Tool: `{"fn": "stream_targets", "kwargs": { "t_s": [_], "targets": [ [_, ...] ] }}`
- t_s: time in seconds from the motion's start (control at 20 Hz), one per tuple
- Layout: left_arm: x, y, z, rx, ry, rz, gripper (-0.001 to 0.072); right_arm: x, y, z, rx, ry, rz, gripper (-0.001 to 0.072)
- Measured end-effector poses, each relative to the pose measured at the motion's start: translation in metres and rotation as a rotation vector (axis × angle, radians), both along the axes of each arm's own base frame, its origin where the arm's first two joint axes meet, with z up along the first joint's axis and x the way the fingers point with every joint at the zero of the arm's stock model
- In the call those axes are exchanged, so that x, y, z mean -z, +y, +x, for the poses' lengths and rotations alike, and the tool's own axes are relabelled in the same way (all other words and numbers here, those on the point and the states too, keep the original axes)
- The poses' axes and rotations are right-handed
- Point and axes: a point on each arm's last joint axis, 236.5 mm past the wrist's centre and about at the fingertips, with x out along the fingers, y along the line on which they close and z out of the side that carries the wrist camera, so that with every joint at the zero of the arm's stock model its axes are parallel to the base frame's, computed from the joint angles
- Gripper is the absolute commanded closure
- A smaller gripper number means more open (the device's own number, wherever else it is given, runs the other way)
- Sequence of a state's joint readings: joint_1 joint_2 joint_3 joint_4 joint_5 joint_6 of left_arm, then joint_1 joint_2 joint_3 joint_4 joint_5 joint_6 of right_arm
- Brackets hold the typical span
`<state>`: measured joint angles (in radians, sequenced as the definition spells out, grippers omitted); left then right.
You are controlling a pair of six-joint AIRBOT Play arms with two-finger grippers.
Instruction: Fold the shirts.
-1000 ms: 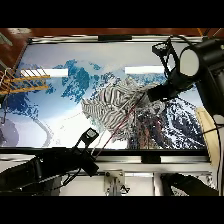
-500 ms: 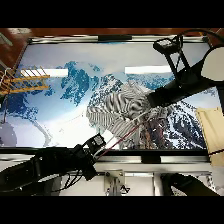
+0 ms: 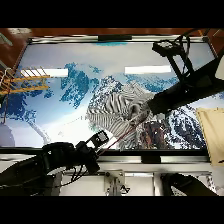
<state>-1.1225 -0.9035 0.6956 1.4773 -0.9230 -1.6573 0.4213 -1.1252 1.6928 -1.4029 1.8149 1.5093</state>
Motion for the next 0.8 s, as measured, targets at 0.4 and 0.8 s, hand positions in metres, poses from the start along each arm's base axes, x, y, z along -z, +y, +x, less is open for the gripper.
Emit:
{"fn": "stream_targets", "kwargs": {
  "t_s": [0.4,0.8],
  "targets": [
    [-0.039,-0.011,0.044,-0.029,-0.104,-0.076,0.0655,-0.028,0.012,-0.009,-0.072,-0.048,0.064,0.0619],
    [-0.046,-0.011,0.065,-0.039,-0.146,-0.095,0.0654,-0.038,0.041,-0.013,-0.131,-0.042,0.181,0.0619]
  ]
}}
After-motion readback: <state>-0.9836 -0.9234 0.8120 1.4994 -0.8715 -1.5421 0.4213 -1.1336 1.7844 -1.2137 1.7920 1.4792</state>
